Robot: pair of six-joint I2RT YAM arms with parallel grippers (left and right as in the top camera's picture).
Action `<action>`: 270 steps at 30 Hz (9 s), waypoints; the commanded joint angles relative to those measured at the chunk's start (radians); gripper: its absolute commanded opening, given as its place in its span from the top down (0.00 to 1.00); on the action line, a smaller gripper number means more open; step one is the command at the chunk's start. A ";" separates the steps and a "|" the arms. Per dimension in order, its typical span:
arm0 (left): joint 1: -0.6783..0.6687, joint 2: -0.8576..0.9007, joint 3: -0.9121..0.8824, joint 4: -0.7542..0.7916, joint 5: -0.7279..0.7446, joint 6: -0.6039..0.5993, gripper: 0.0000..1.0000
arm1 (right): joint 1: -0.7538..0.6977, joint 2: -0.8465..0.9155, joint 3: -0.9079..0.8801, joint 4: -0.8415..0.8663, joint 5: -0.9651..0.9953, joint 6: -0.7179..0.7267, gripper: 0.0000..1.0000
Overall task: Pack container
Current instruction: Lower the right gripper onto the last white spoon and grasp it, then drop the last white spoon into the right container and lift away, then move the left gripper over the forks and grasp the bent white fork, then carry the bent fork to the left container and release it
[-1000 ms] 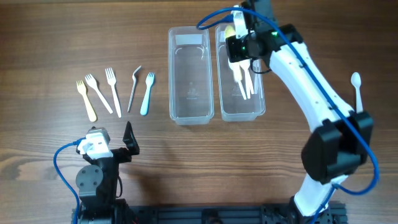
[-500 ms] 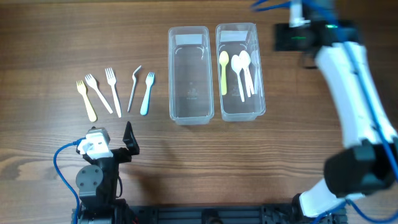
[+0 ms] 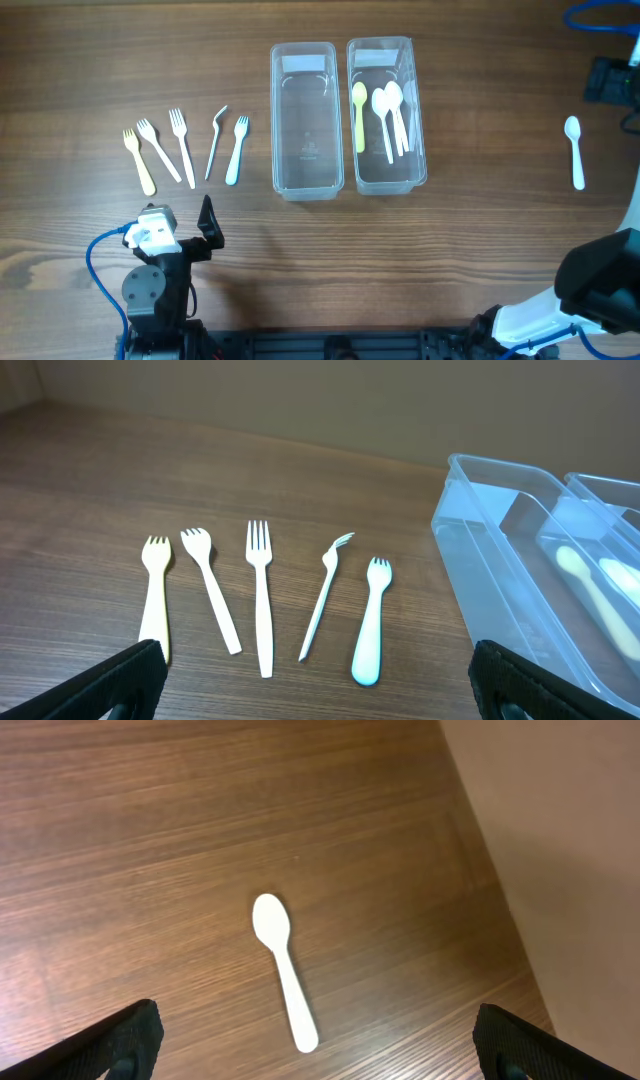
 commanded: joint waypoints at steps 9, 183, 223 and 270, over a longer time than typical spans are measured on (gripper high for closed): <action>-0.006 -0.009 -0.006 0.003 0.012 0.019 0.00 | -0.036 0.300 -0.077 0.064 -0.039 -0.085 0.16; -0.102 1.846 1.316 -0.503 0.078 0.113 0.31 | 0.393 0.136 0.176 -0.031 0.089 0.097 0.00; -0.061 2.066 1.316 -0.408 0.018 0.109 0.88 | 0.393 0.136 0.176 -0.031 0.089 0.097 0.00; -0.464 1.835 1.476 -0.441 0.132 -0.183 0.43 | 0.393 0.136 0.176 -0.031 0.089 0.097 0.00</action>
